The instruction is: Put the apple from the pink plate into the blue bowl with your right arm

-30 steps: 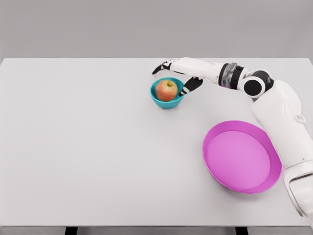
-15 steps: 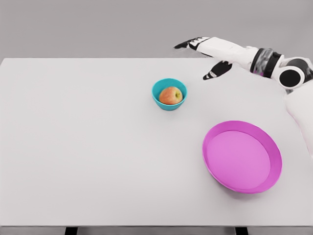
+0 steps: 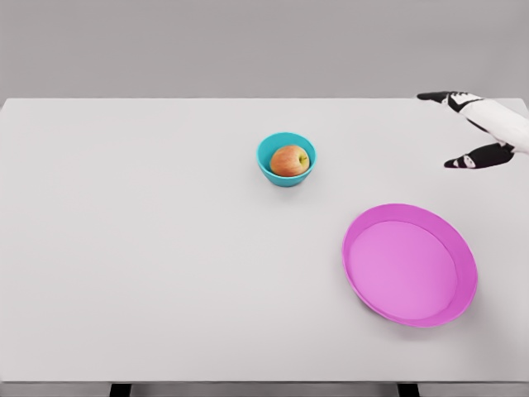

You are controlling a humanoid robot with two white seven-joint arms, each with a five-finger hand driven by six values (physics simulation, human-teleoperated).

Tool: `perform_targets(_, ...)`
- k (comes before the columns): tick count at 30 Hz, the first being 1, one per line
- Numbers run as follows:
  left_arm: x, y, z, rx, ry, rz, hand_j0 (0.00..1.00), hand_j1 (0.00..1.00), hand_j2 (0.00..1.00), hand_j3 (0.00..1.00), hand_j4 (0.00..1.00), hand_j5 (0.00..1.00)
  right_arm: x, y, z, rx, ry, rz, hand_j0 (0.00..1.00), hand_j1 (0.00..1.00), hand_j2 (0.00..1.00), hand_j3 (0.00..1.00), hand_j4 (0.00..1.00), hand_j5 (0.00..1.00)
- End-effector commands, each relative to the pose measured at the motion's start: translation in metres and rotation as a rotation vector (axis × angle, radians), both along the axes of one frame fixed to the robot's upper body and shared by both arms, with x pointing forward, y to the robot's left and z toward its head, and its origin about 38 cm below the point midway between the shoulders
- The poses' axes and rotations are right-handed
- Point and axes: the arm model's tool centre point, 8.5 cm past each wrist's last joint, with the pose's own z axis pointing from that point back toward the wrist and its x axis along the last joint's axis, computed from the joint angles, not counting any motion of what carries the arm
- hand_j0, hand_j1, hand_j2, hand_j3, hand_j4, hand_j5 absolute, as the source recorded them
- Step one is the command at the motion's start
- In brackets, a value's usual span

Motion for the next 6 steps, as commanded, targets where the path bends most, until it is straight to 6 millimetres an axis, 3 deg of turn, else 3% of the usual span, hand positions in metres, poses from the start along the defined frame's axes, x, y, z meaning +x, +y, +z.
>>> perform_targets(1,0.0,0.0,0.0,0.0,0.0,0.0,1.0,1.0,1.0,1.0,1.0,1.0,-0.0007,-0.0017,0.0056,0.014,-0.013,-0.002,1.0,1.0,1.0,1.0,1.0,1.0)
perform_targets(6,0.0075,0.0003,0.0004,0.003,-0.012,-0.002,1.0,1.0,1.0,1.0,1.0,1.0,-0.0008,0.0014,0.0036,0.02,-0.012,0.003,1.0,1.0,1.0,1.0,1.0,1.0)
